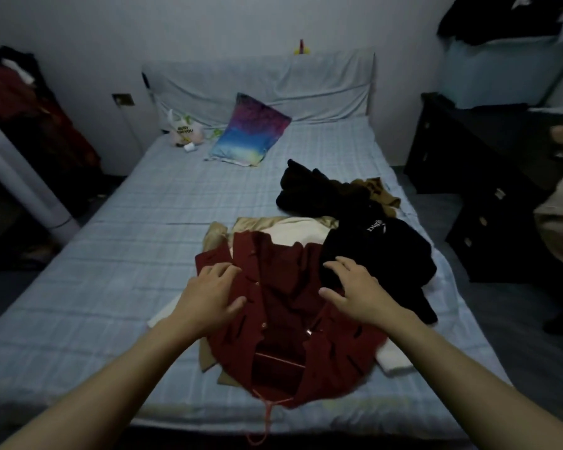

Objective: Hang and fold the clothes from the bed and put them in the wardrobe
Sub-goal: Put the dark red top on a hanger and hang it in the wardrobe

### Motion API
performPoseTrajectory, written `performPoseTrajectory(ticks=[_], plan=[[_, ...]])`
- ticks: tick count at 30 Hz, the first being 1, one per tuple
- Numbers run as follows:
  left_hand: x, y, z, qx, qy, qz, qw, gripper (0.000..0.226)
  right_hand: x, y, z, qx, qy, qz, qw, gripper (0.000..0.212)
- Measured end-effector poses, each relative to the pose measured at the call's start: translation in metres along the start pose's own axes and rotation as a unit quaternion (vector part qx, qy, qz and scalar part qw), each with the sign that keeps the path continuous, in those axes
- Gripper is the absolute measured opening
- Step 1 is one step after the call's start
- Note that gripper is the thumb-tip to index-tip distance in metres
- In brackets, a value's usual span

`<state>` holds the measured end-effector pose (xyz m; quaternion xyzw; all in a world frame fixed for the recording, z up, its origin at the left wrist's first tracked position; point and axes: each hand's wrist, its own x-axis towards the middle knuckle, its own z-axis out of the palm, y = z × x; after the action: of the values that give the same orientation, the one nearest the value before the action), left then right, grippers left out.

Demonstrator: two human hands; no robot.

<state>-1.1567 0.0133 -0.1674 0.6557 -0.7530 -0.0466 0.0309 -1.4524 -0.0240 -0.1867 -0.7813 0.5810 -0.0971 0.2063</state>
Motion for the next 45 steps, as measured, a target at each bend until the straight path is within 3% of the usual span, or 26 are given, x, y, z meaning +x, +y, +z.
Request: performPoseTrajectory(ticks=[7, 16, 22, 34, 41, 45], plan=[[0.006, -0.027, 0.042, -0.058, -0.025, 0.020, 0.998, 0.067, 0.006, -0.001, 0.049, -0.031, -0.041, 0.045, 0.998, 0.062], [0.018, -0.088, 0.119, -0.058, -0.067, 0.080, 0.993, 0.066, 0.013, -0.007, 0.143, -0.059, -0.050, 0.118, 0.990, 0.063], [0.023, -0.121, 0.185, -0.074, -0.081, 0.098, 0.989, 0.053, 0.021, 0.010, 0.209, -0.065, -0.105, 0.135, 0.983, 0.058], [0.012, -0.134, 0.322, -0.043, -0.181, 0.142, 0.972, 0.054, -0.001, 0.057, 0.327, -0.069, -0.158, 0.164, 0.971, 0.060], [0.018, -0.142, 0.375, -0.002, -0.164, 0.213, 0.963, 0.054, -0.007, 0.070, 0.372, -0.071, -0.159, 0.146, 0.974, 0.060], [0.019, -0.145, 0.395, 0.023, -0.141, 0.245, 0.959, 0.053, -0.012, 0.077, 0.395, -0.081, -0.135, 0.147, 0.977, 0.075]])
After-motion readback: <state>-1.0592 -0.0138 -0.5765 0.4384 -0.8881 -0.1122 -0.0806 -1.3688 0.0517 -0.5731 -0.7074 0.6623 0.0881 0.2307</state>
